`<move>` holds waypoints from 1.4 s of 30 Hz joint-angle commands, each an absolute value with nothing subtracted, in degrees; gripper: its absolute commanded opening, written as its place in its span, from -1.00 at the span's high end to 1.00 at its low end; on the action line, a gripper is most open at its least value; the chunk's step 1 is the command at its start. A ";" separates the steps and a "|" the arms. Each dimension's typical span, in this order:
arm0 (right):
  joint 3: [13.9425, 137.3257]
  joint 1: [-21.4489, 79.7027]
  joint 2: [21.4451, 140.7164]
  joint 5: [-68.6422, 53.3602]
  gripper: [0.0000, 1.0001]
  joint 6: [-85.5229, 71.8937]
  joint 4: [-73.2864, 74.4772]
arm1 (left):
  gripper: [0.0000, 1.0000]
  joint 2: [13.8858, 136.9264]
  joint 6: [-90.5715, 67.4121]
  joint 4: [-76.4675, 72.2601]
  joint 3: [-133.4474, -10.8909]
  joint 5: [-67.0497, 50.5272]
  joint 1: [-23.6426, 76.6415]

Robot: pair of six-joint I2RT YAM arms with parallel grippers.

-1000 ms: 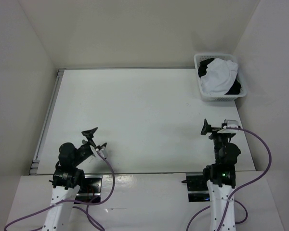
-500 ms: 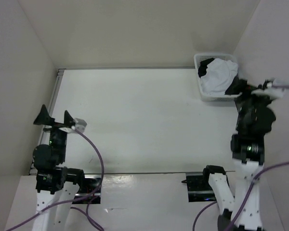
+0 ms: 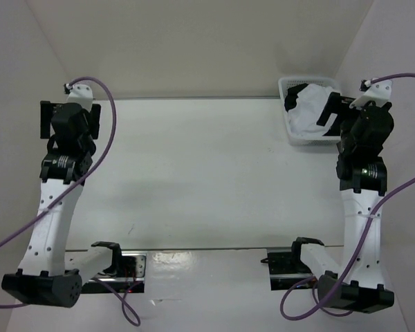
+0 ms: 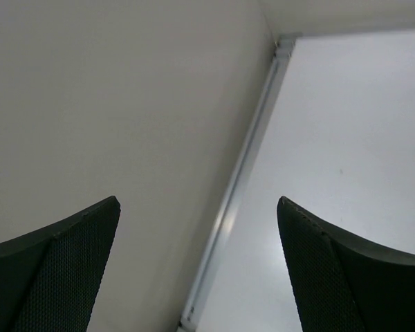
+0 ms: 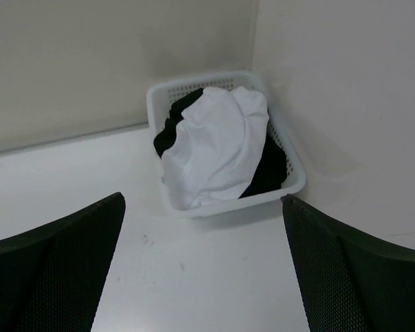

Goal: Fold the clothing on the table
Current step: Grab the skirt from the pile

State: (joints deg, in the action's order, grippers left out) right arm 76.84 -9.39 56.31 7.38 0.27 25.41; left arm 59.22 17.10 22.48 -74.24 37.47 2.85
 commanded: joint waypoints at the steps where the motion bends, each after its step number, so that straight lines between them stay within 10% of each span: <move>1: 70.76 -13.43 50.46 1.08 -0.97 5.63 23.82 | -1.00 61.61 3.35 33.83 -75.24 33.26 0.27; 8: 72.68 -22.14 59.05 -5.89 -0.97 7.29 30.06 | -1.00 57.74 -1.58 27.96 -71.37 4.24 -5.80; 42: 86.30 -13.62 98.33 3.08 -0.97 13.71 22.59 | -1.00 83.40 3.34 40.69 -75.50 -7.47 -13.10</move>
